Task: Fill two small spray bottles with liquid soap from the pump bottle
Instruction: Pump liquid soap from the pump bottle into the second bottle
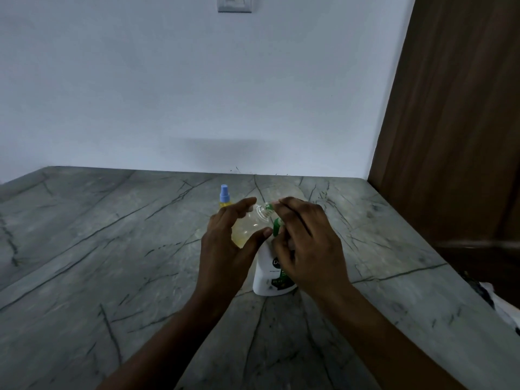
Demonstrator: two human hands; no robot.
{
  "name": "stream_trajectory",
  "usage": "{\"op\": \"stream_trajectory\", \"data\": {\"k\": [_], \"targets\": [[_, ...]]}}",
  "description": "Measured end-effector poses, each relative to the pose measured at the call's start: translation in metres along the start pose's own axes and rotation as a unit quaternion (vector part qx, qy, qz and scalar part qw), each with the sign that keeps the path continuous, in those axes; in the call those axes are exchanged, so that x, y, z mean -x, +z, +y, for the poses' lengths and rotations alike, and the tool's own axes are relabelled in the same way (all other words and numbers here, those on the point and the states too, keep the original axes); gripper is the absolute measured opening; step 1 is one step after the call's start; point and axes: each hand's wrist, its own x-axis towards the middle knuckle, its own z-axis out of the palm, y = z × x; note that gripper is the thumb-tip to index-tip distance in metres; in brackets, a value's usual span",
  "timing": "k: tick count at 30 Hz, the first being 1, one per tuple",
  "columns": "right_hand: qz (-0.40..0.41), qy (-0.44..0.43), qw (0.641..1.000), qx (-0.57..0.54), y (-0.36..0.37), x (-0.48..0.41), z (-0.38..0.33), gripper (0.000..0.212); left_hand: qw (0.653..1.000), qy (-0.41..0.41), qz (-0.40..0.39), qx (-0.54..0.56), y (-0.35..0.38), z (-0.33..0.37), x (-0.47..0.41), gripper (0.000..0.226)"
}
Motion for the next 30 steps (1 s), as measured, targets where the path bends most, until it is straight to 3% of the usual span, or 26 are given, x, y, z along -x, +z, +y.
{"op": "stream_trajectory", "data": {"k": [21,30], "targets": [[0.034,-0.008,0.999,-0.015,0.016,0.010,0.000,0.029,1.000,-0.007,-0.010,-0.014,-0.001,-0.010,0.005,0.051],[-0.006,-0.001,1.000,-0.002,0.008,0.004,-0.001,0.036,1.000,-0.010,-0.006,-0.008,0.001,-0.007,0.004,0.051]]}}
